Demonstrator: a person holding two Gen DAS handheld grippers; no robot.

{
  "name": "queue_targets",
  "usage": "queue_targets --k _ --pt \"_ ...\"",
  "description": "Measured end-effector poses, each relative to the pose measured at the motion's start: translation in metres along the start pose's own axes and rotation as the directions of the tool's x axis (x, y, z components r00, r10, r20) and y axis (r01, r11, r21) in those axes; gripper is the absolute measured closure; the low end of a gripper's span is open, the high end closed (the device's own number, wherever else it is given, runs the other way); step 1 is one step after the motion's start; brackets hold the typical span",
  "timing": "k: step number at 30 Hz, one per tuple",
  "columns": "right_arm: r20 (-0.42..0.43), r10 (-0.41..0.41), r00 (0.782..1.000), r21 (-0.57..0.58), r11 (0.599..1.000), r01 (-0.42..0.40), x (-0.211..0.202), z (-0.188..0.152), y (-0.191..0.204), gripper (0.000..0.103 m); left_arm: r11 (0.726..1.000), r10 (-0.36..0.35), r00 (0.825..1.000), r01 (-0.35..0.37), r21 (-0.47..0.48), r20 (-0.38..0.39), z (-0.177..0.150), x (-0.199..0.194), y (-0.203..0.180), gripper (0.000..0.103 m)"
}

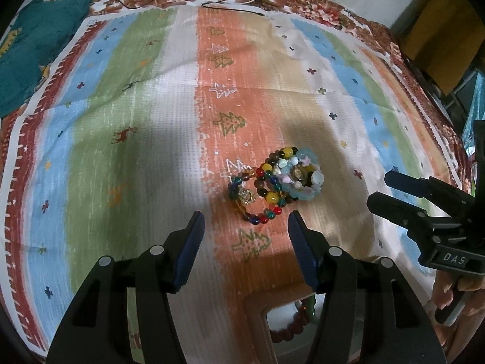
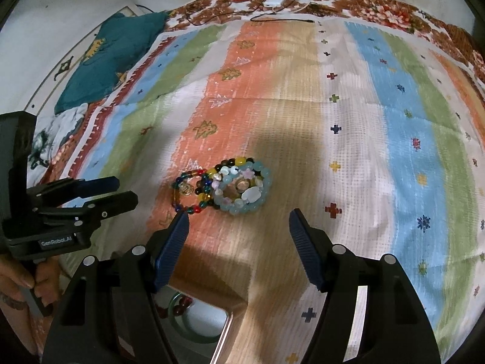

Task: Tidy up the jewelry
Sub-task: 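Move both open tools back over the remaining bracelets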

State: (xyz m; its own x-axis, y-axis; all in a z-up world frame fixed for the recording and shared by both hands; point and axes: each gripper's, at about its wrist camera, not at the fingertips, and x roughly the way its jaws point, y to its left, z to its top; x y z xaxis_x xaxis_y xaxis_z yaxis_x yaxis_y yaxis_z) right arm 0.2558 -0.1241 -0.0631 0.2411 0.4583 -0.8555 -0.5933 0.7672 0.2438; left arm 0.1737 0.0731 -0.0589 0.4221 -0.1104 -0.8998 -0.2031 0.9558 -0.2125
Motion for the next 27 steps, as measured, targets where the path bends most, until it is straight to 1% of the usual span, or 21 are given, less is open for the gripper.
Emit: queue_targets --k 8,12,20,23,24,27 --pt "-0.03 -0.006 1.0 0.018 1.0 0.007 0.015 0.007 -0.006 0.035 1.0 -0.004 0.999 0.004 -0.007 -0.034 0.009 0.015 0.003 0.046" --pt "-0.044 -0.013 0.999 0.025 1.0 0.014 0.023 0.01 -0.009 0.035 1.0 0.006 0.999 -0.006 -0.002 -0.052 0.013 0.023 0.004 0.046" --pt "-0.069 0.0 0.998 0.029 1.0 0.002 0.036 0.016 -0.009 0.035 1.0 0.024 0.996 -0.024 0.005 -0.087 0.019 0.042 0.006 0.046" --pt "-0.08 -0.003 0.997 0.027 1.0 0.005 0.042 0.018 -0.009 0.035 1.0 0.021 0.995 -0.019 0.018 -0.102 0.021 0.049 0.004 0.05" --pt "-0.084 -0.002 0.996 0.027 1.0 0.005 0.044 0.018 -0.009 0.035 1.0 0.019 0.994 -0.016 0.025 -0.106 0.021 0.05 0.004 0.054" --pt "-0.093 0.0 0.996 0.026 1.0 0.003 0.05 0.02 -0.009 0.035 0.999 0.025 0.993 -0.021 0.038 -0.118 0.023 0.056 0.002 0.055"
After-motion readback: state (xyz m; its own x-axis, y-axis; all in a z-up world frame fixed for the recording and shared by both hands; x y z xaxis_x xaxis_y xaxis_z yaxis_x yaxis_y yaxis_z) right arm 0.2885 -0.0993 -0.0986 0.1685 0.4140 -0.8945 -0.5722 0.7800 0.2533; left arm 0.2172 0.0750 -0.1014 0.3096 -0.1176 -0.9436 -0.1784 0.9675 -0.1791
